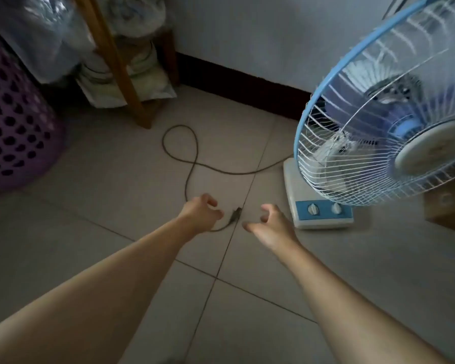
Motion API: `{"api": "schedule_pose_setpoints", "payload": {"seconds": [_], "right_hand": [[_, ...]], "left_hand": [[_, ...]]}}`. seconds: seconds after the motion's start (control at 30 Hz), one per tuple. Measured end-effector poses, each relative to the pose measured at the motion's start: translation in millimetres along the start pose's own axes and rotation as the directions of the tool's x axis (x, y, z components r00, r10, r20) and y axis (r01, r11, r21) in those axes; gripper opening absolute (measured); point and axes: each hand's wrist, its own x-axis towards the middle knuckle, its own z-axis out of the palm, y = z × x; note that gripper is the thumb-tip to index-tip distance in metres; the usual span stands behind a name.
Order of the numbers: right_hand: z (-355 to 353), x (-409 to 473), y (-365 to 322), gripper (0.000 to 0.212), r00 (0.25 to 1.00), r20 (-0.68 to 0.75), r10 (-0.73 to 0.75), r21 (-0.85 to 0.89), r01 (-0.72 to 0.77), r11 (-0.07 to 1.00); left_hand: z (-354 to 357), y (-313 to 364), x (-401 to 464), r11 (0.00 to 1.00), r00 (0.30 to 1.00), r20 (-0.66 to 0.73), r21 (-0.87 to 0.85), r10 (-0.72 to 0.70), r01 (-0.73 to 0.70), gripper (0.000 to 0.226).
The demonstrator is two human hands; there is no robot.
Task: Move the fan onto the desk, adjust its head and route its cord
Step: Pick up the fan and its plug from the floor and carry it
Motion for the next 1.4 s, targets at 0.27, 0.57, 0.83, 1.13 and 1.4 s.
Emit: {"api": "schedule_pose_setpoints", "payload": {"seconds": [0.27,0.57,0.83,1.13,1.4], "right_hand": [[29.5,46.6,33.1,0.070,0.999,-0.044,-0.011,0.019,0.012,1.000],[46.3,79.1,62.5,0.051,0.998,-0.065,-0.011,-0.034,0.009,0.999],[47.1,100.7,65.9,0.046,0.995,-0.095,-0.035,-0.034,0.032,0.999],[34.8,126.7,64.7,0.050,0.991,-0.129,-0.044,0.030,0.048,0.998],[31.6,146.6,70.1,0.045,0.979,-0.185,-0.084,0.091,0.102,0.991]], "left_hand": [[47.8,-26.6,62.1,0.951,0.996,-0.001,0.296,0.093,-0.089,0.039],[90.0,-48.2,96.6,0.802,0.991,-0.049,0.593,0.127,-0.073,0.031],[88.6,-42.8,115.1,0.743,0.961,-0.028,0.641,0.275,-0.194,0.024],[53.0,-2.2,161.5,0.920,0.907,-0.239,0.273,0.347,-0.280,0.024],[52.1,17.8,213.9,0.769,0.758,-0.234,0.412,0.608,-0.489,0.025]]}}
